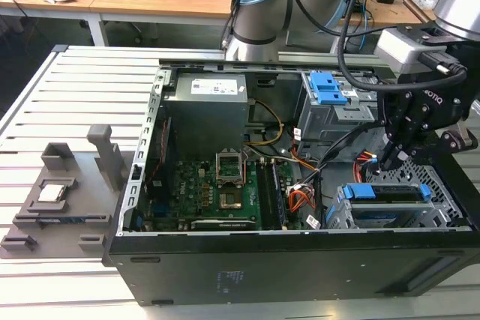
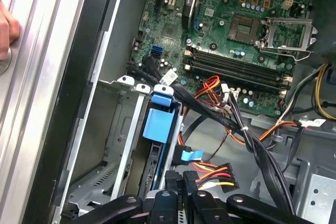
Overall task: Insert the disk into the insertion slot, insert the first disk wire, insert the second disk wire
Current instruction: 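Insert the first disk wire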
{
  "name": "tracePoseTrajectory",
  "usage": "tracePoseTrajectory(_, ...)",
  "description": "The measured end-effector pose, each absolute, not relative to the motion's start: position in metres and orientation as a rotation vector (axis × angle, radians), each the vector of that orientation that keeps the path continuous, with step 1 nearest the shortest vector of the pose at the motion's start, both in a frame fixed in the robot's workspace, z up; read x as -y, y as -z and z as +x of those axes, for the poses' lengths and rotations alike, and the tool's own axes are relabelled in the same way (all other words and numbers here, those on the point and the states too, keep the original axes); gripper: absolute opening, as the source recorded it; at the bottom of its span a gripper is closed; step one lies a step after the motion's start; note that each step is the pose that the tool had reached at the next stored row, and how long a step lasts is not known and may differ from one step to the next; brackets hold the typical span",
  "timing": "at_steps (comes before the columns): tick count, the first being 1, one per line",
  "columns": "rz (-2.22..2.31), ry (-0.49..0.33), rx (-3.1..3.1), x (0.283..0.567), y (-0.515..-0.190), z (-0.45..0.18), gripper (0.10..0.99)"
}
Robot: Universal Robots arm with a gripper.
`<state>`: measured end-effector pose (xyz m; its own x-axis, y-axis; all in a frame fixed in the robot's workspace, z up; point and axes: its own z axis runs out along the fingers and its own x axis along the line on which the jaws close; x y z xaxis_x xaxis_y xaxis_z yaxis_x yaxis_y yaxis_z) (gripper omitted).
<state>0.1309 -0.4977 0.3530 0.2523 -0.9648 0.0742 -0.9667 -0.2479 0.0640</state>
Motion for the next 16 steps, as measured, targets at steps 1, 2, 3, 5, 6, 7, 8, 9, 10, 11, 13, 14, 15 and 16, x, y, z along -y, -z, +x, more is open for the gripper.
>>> tracePoseTrajectory(1, 2.408, -0.03, 1.864, 0.4977, -0.353, 0.1309, 0.169)
tracePoseTrajectory(2, 2.408, -0.03, 1.864, 0.4977, -0.353, 0.1309, 0.169)
tracePoseTrajectory(3, 2.408, -0.03, 1.864, 0.4976, -0.3529, 0.1308, 0.169)
tracePoseTrajectory(5, 2.408, -0.03, 1.864, 0.4976, -0.353, 0.1308, 0.169)
tracePoseTrajectory(6, 2.405, -0.03, 1.869, 0.4976, -0.3529, 0.1307, 0.169)
tracePoseTrajectory(7, 2.399, -0.029, 1.876, 0.4976, -0.3529, 0.1307, 0.169)
tracePoseTrajectory(8, 2.392, -0.028, 1.885, 0.4976, -0.3529, 0.1307, 0.169)
tracePoseTrajectory(9, 2.375, -0.027, 1.905, 0.4976, -0.3529, 0.1307, 0.169)
tracePoseTrajectory(10, 2.361, -0.026, 1.923, 0.4976, -0.3529, 0.1307, 0.169)
tracePoseTrajectory(11, 2.332, -0.024, 1.958, 0.4976, -0.3529, 0.1307, 0.169)
tracePoseTrajectory(13, 2.294, -0.021, 2.001, 0.4976, -0.3529, 0.1307, 0.169)
tracePoseTrajectory(14, 2.281, -0.02, 2.017, 0.4977, -0.3528, 0.1307, 0.169)
tracePoseTrajectory(15, 2.266, -0.015, 2.038, 0.4977, -0.3528, 0.1307, 0.169)
tracePoseTrajectory(16, 2.266, 0.006, 2.06, 0.4976, -0.3527, 0.1307, 0.169)
